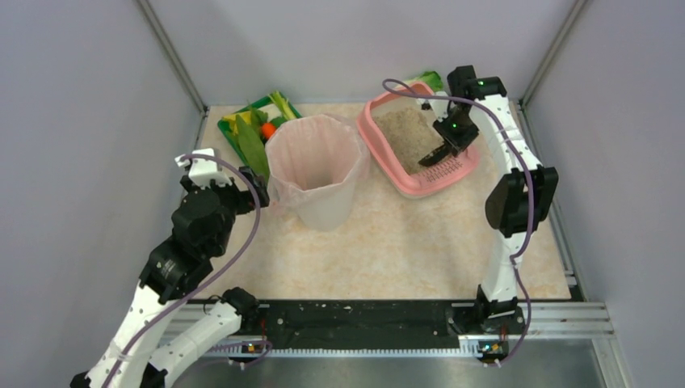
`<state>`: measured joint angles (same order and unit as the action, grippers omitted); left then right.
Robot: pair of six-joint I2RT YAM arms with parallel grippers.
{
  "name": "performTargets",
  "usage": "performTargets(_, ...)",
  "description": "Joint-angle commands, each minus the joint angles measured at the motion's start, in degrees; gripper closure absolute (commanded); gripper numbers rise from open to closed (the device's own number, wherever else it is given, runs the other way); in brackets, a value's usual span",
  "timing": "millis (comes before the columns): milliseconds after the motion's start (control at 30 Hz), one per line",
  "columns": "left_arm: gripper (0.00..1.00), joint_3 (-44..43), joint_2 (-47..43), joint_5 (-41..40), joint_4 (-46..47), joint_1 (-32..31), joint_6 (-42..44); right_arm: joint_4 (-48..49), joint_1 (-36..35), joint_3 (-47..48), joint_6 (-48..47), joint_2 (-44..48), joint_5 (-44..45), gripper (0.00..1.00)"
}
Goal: Clean the litter box
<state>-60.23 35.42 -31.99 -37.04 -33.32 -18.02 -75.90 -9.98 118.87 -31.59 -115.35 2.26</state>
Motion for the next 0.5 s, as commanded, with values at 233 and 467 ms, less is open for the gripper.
performTargets(233,0.04,-1.65,2.38,-0.43,4.3,-0.05,1.25,-2.5,-0.04,2.39,-3.57,-1.24,-0.17,1.0)
performTargets(467,0.04,-2.27,3.58,-0.11,3.63,0.0,0.98,-1.86,-2.15,5.76,-6.68,-6.49,-1.38,1.0)
